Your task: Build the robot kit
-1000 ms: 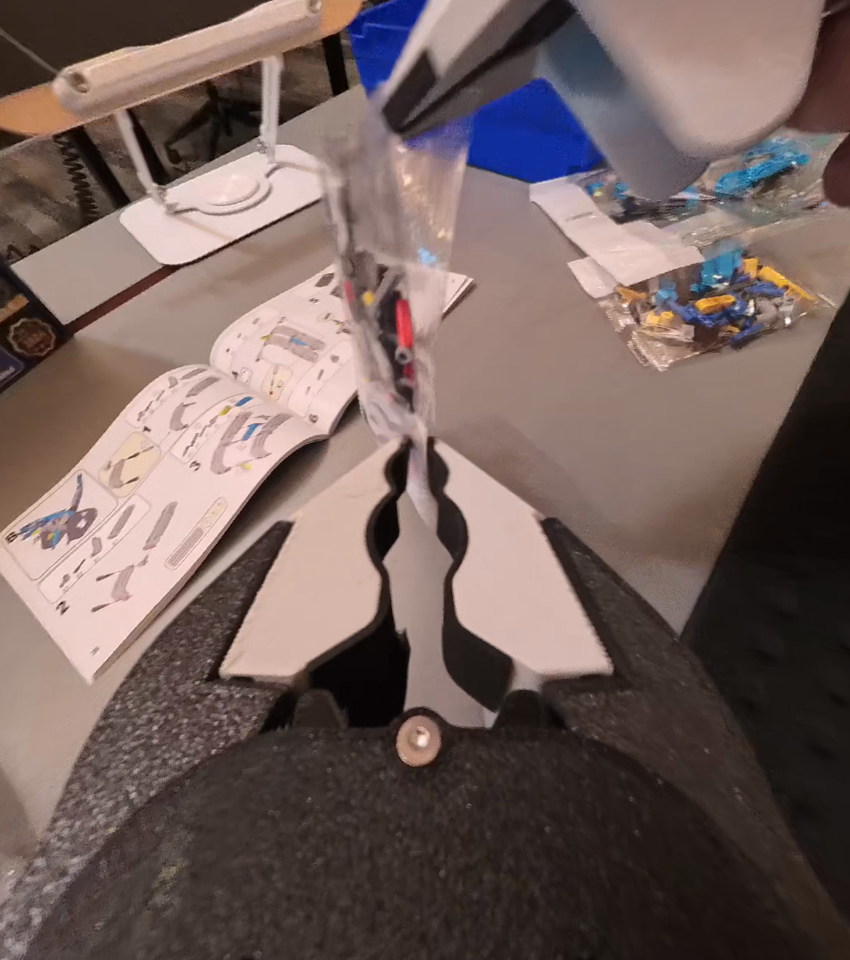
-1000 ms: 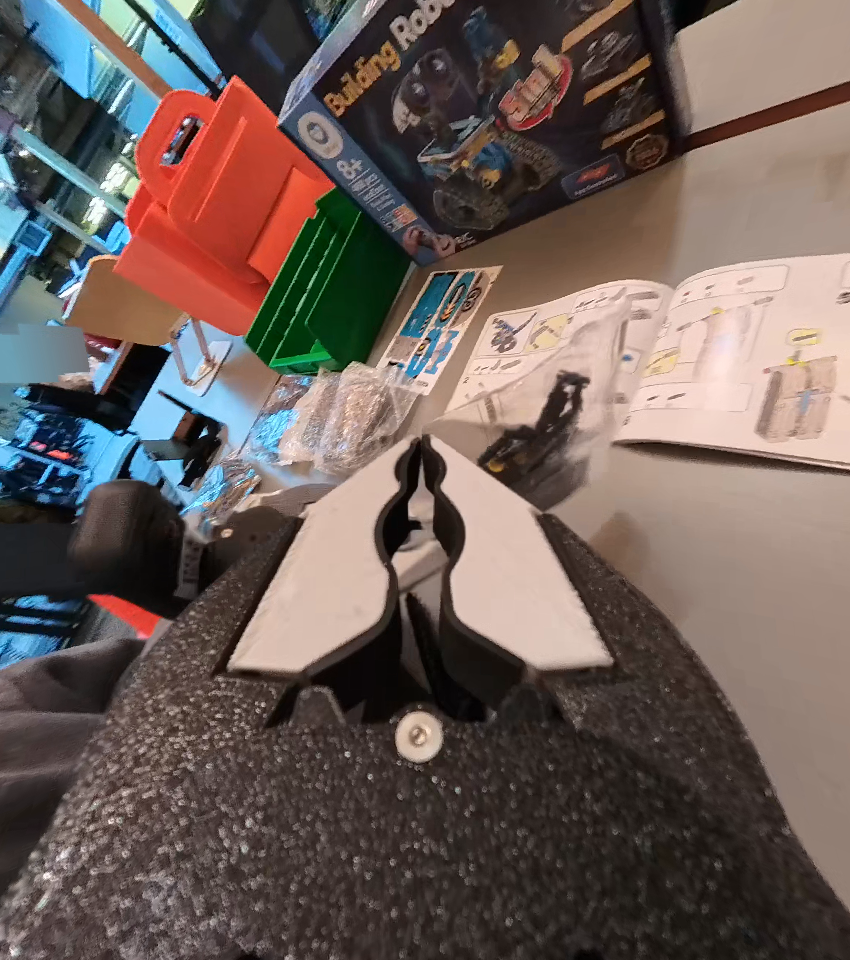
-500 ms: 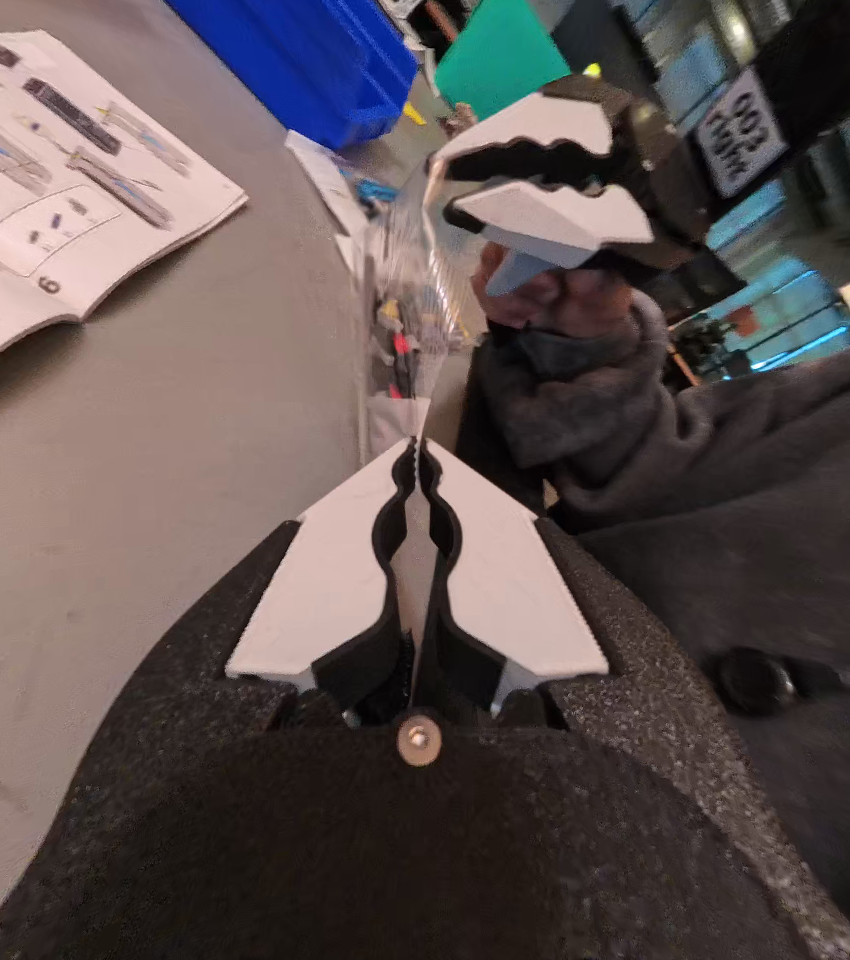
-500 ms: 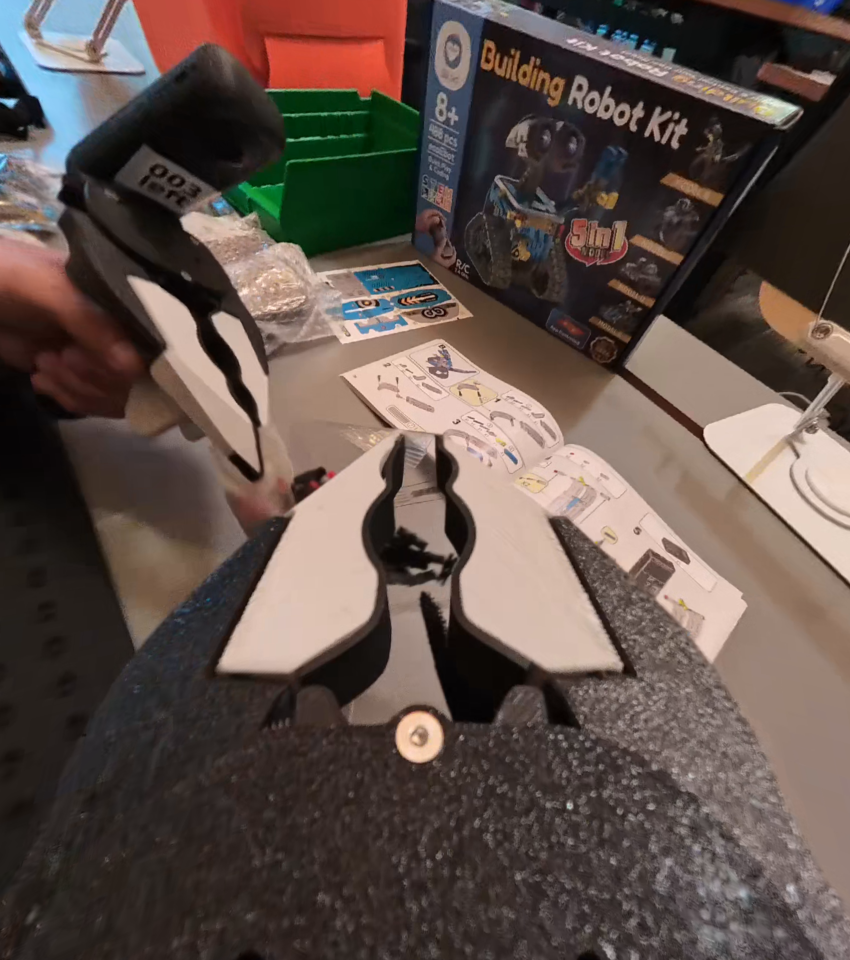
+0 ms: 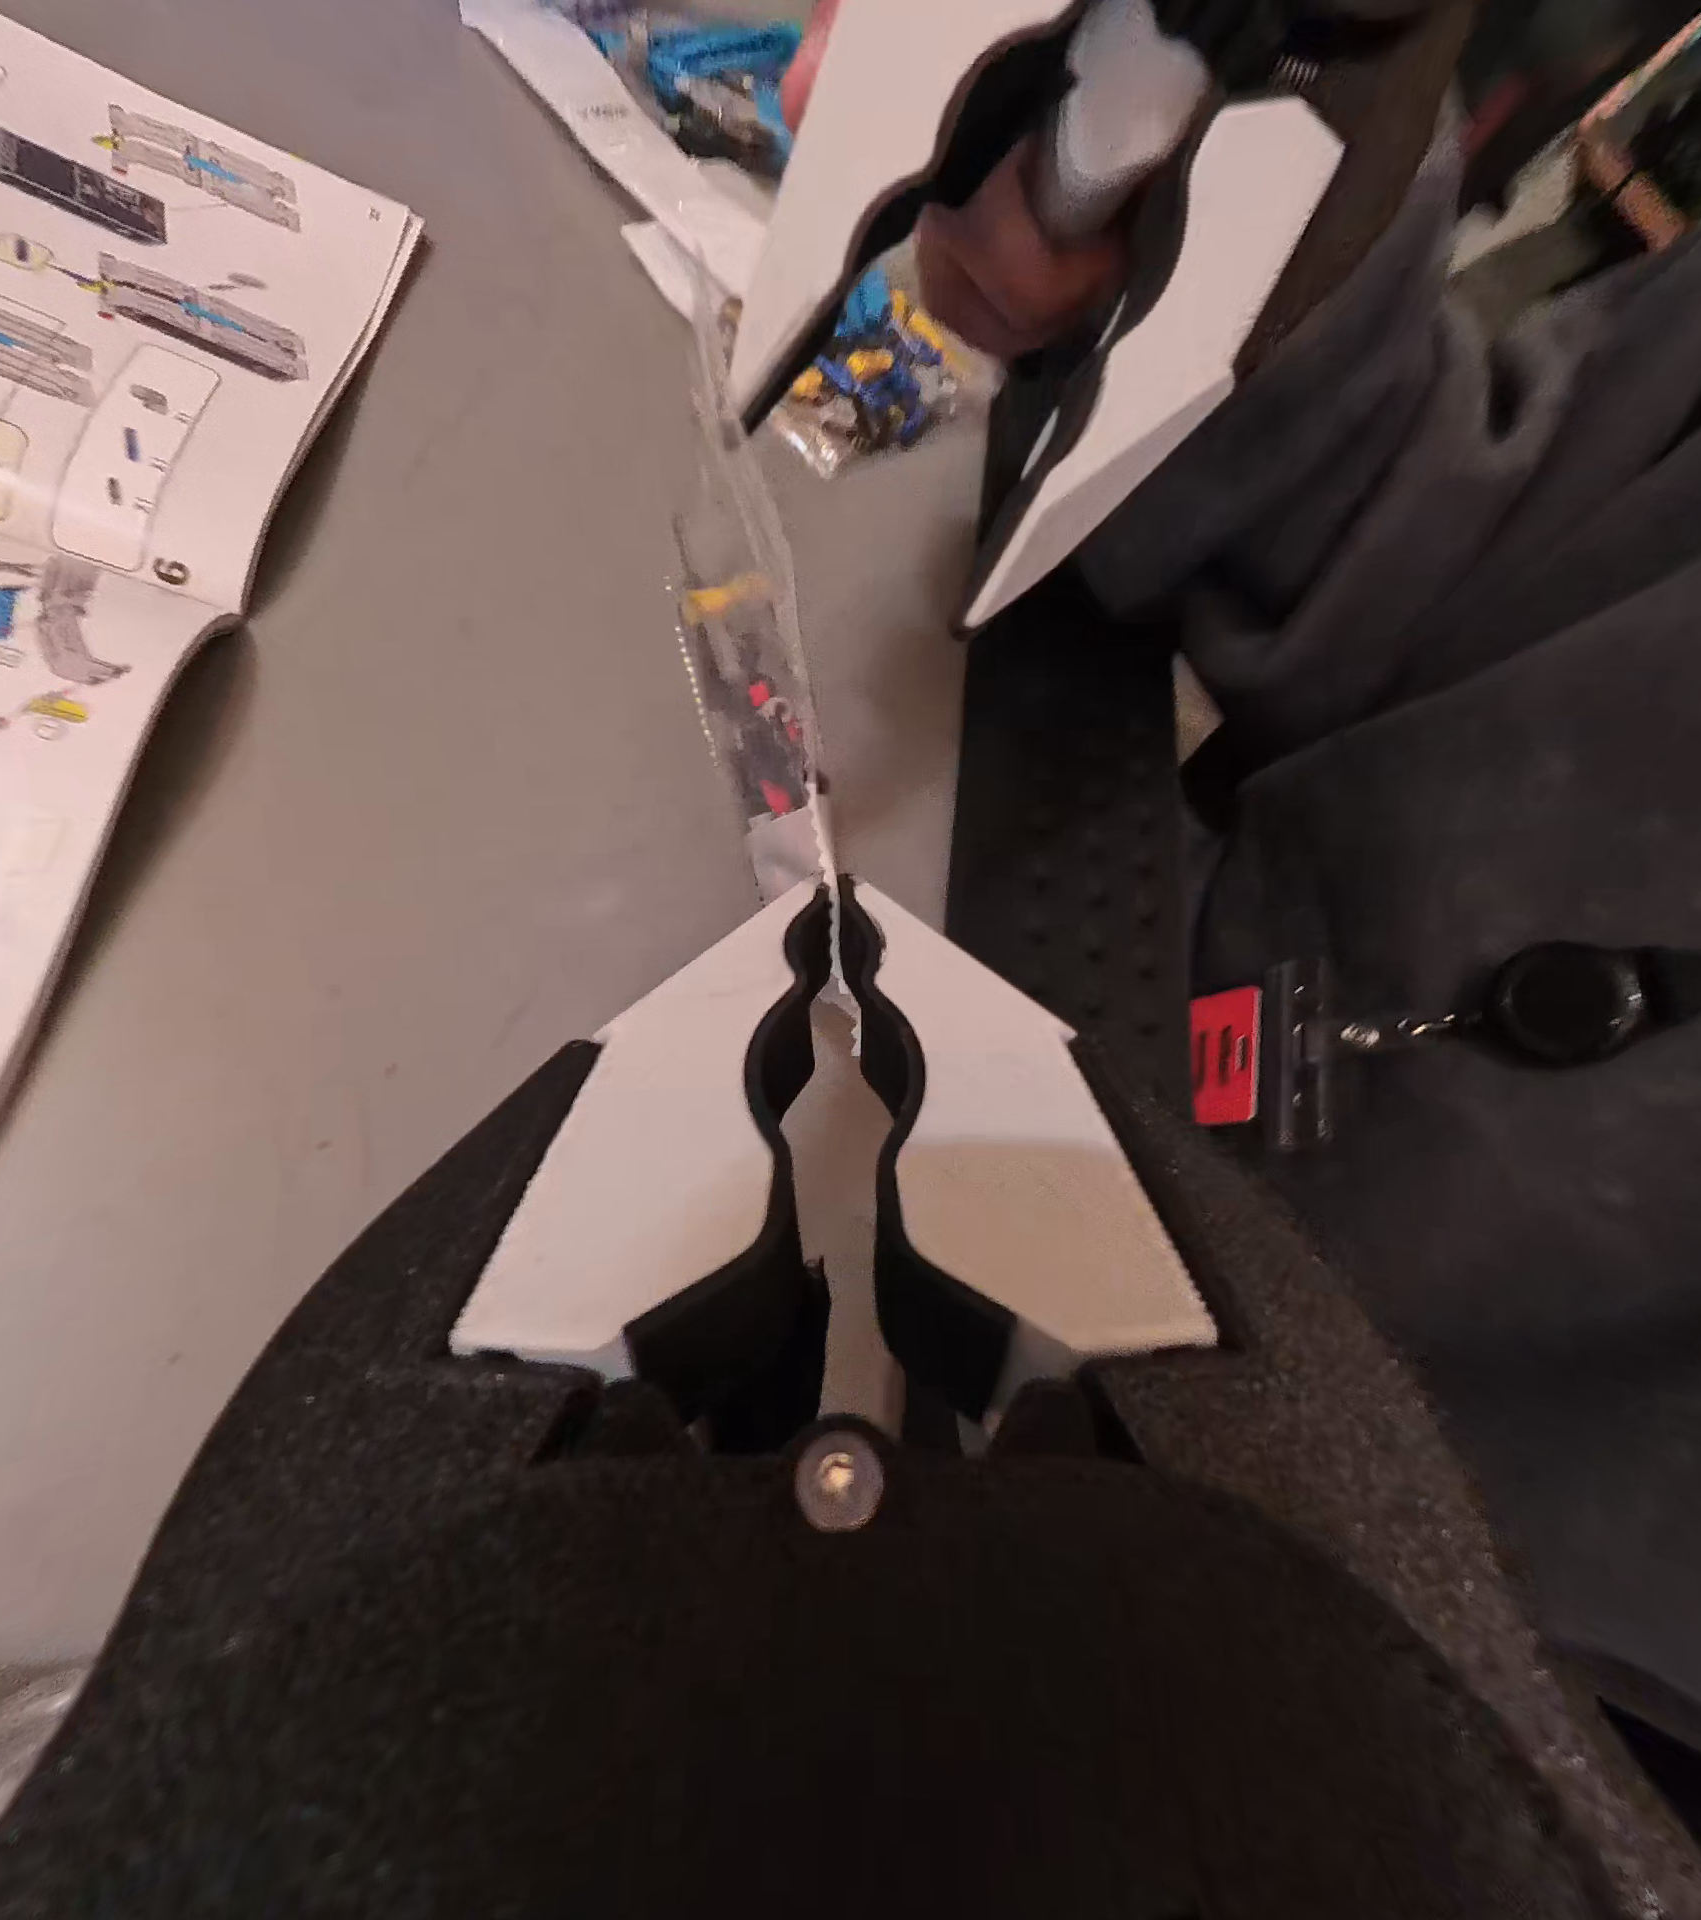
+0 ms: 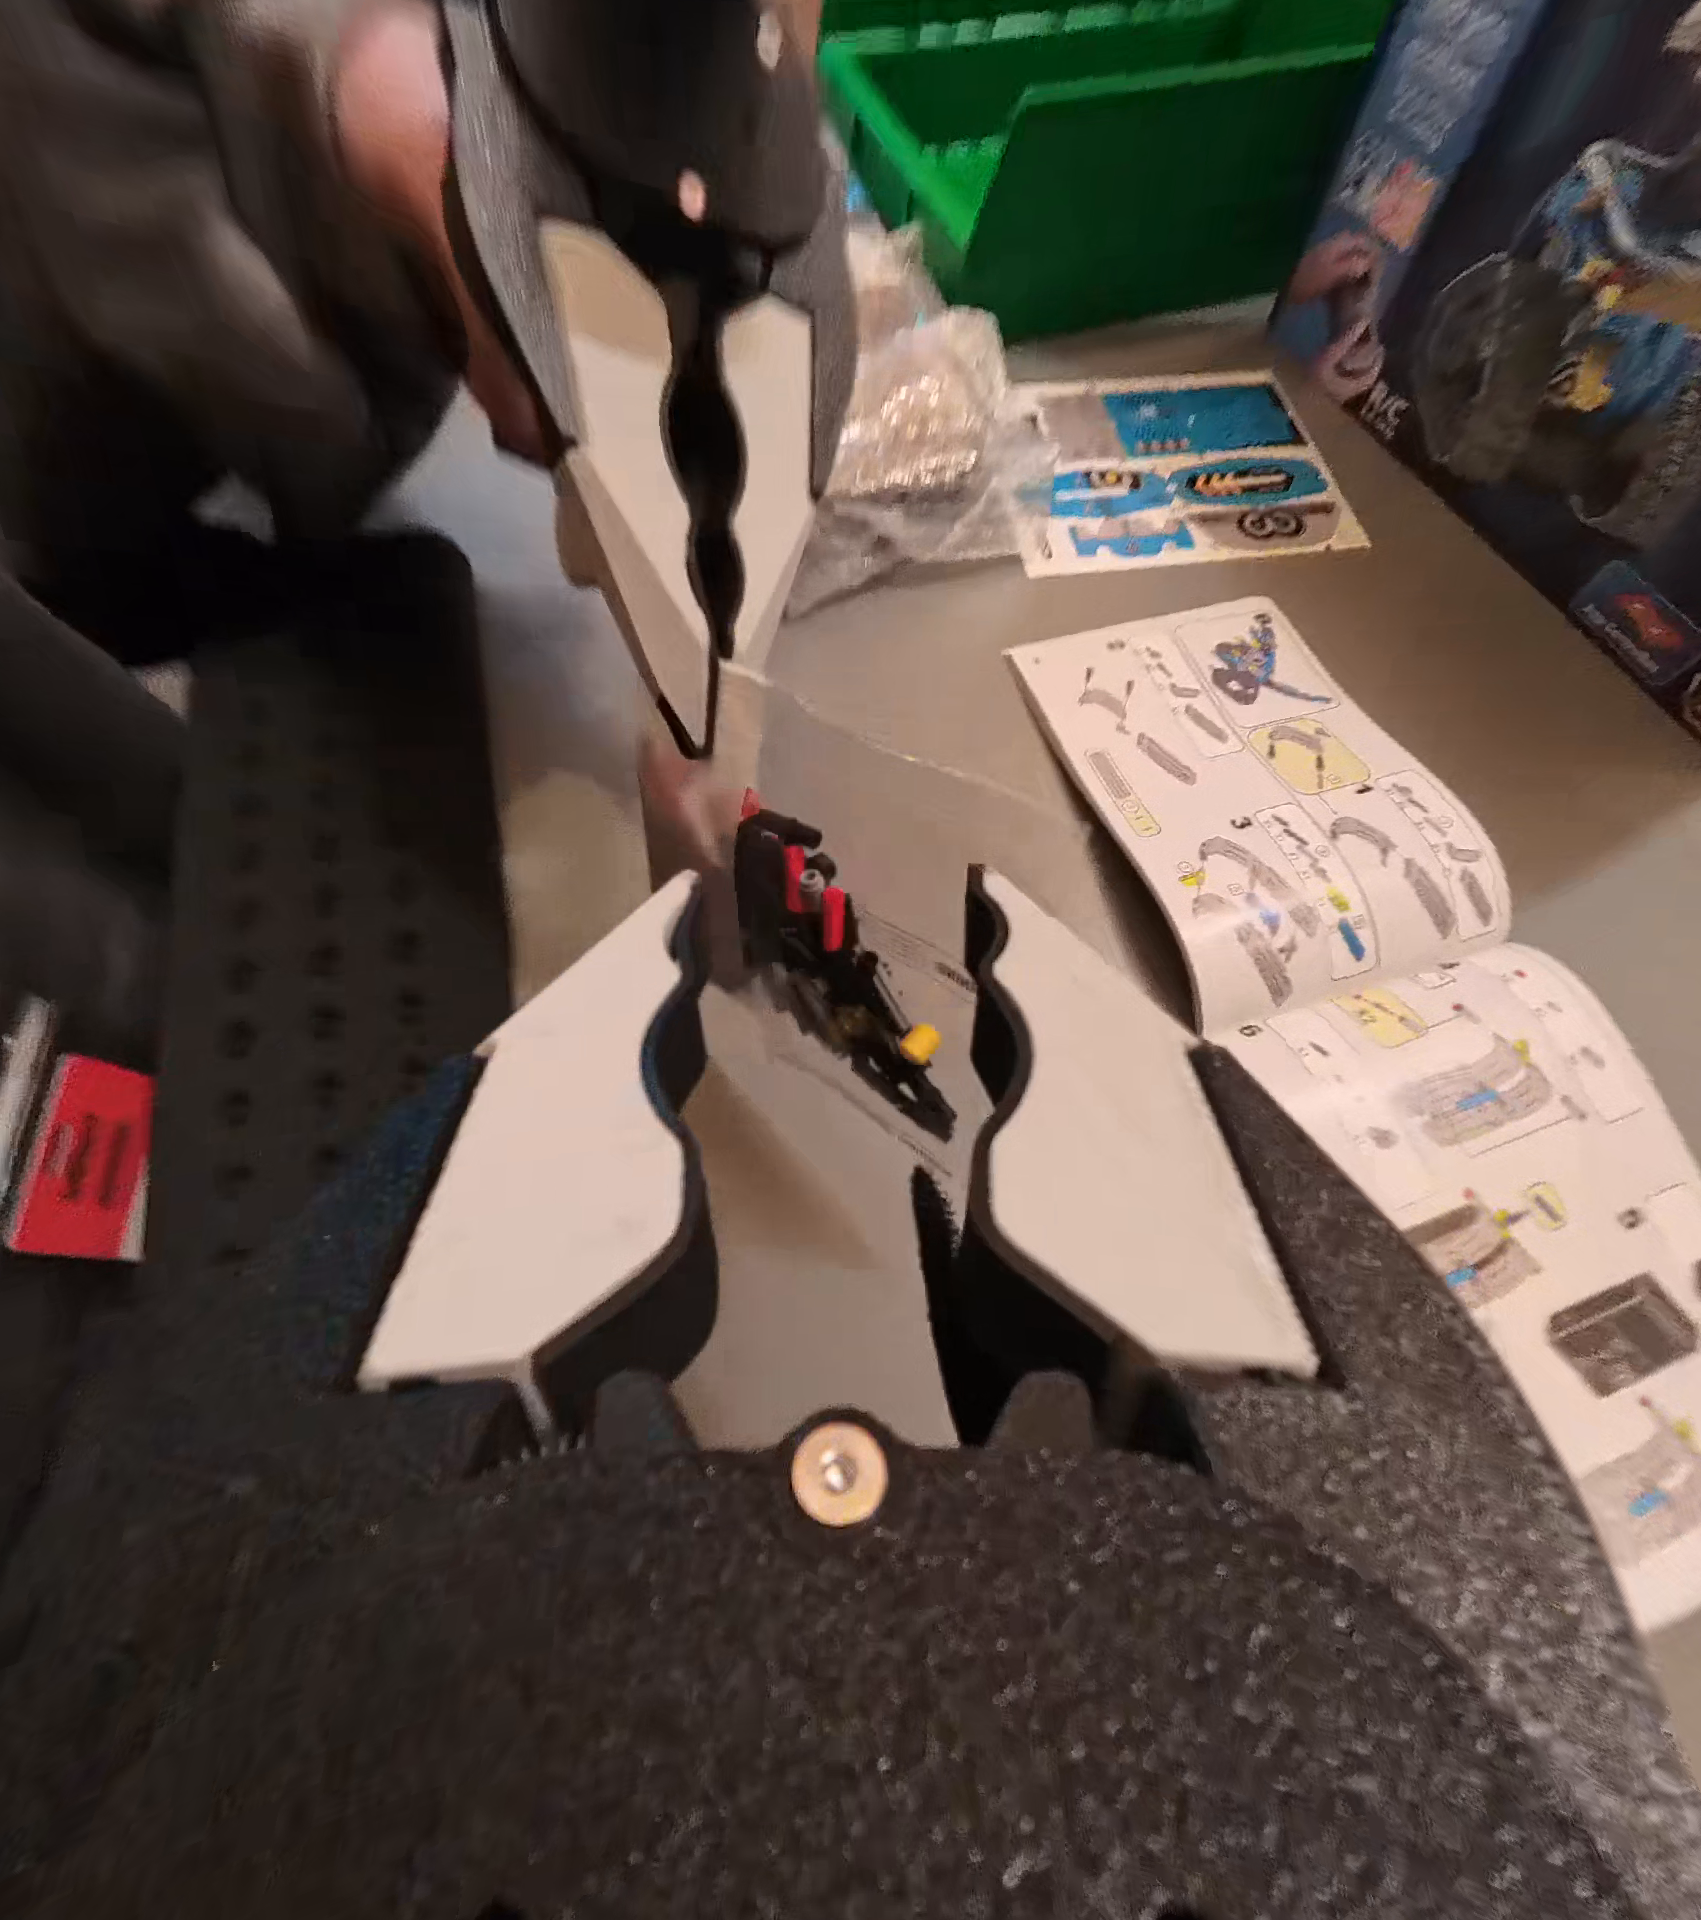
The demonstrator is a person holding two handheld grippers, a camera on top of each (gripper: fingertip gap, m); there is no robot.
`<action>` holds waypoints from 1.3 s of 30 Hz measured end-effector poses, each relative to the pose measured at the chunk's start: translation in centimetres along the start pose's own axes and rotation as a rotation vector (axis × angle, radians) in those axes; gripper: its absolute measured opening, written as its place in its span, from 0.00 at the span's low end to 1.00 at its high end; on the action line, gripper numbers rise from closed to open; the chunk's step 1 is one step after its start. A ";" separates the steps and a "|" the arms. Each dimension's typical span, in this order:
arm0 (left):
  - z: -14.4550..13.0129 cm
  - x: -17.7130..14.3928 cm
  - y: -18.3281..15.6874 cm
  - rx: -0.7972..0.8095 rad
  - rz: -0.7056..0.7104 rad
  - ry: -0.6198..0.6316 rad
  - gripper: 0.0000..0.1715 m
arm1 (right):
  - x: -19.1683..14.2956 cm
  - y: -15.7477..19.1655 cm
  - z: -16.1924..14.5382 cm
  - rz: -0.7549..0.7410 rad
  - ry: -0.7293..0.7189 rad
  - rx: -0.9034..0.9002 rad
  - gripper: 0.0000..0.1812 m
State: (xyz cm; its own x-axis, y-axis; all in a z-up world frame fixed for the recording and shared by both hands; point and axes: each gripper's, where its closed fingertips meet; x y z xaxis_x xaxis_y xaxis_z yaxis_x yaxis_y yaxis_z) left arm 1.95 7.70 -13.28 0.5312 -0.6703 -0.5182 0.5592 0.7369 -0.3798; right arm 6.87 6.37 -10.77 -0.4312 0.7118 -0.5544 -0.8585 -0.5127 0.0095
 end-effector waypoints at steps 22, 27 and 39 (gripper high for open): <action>2.0 -2.4 6.2 -0.122 0.142 -0.122 0.00 | 1.6 -6.3 -1.2 0.146 -0.099 0.453 0.01; 1.0 -2.0 8.5 -0.322 0.215 -0.152 0.00 | -0.2 -10.1 -1.3 -0.184 -0.182 0.427 0.23; 2.3 -1.1 6.0 -0.176 0.188 -0.158 0.00 | 7.1 -5.0 -1.7 -0.146 -0.037 0.357 0.30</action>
State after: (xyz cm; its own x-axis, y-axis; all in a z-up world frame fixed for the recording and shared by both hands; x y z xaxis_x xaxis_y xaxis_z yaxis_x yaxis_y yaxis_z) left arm 6.21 12.70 -13.24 0.7154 -0.5155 -0.4716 0.3296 0.8442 -0.4227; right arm 8.60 13.17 -16.19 -0.3016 0.7853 -0.5407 -0.9513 -0.2101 0.2254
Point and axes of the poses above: each gripper's, where its closed fingertips meet, x out along the fingers, z out of its top, y = z × x across the jaws, and after that the axes turned 4 degrees about x, right-handed
